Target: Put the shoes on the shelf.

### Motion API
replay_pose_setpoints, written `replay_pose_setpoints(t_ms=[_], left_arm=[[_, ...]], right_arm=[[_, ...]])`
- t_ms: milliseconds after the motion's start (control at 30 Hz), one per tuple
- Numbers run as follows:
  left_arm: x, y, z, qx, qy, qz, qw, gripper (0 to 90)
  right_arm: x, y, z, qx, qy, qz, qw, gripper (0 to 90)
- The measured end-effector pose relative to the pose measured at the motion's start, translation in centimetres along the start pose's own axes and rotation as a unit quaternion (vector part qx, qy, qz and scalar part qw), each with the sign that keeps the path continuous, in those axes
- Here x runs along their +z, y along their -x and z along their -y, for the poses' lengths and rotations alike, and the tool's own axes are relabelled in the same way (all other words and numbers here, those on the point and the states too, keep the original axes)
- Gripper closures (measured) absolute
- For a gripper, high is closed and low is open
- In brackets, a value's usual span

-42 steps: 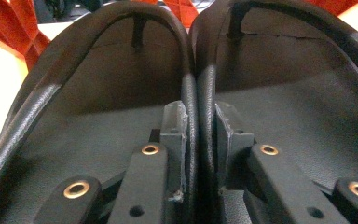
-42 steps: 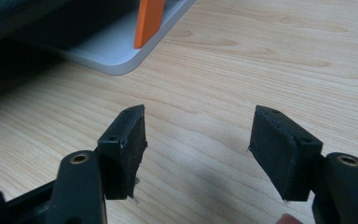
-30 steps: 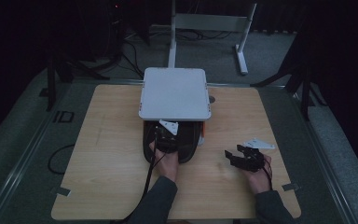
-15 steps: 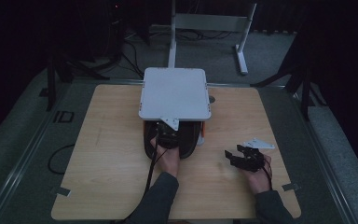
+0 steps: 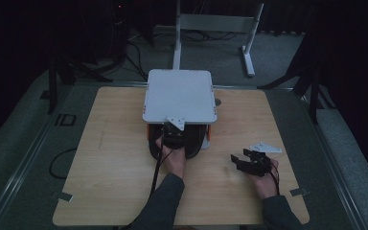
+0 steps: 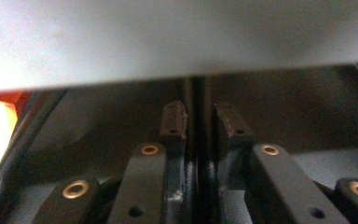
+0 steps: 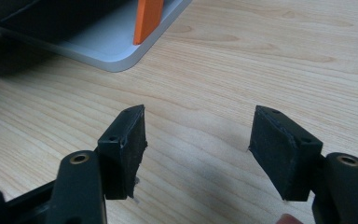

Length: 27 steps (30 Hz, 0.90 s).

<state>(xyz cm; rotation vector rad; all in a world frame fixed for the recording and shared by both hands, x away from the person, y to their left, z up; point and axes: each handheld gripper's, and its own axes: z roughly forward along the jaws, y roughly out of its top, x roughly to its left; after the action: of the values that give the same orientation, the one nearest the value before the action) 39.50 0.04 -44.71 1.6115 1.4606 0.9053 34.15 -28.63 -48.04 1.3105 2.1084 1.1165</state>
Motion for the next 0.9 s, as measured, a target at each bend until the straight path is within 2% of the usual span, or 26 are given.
replay_pose_setpoints(t_ms=[900], left_arm=[[0.9, 0.3, -1.1, 0.0, 0.017, -0.013, 0.9998, 73.8]], right_arm=[[0.0, 0.0, 0.0, 0.002, 0.0, 0.0, 1.0, 35.7]])
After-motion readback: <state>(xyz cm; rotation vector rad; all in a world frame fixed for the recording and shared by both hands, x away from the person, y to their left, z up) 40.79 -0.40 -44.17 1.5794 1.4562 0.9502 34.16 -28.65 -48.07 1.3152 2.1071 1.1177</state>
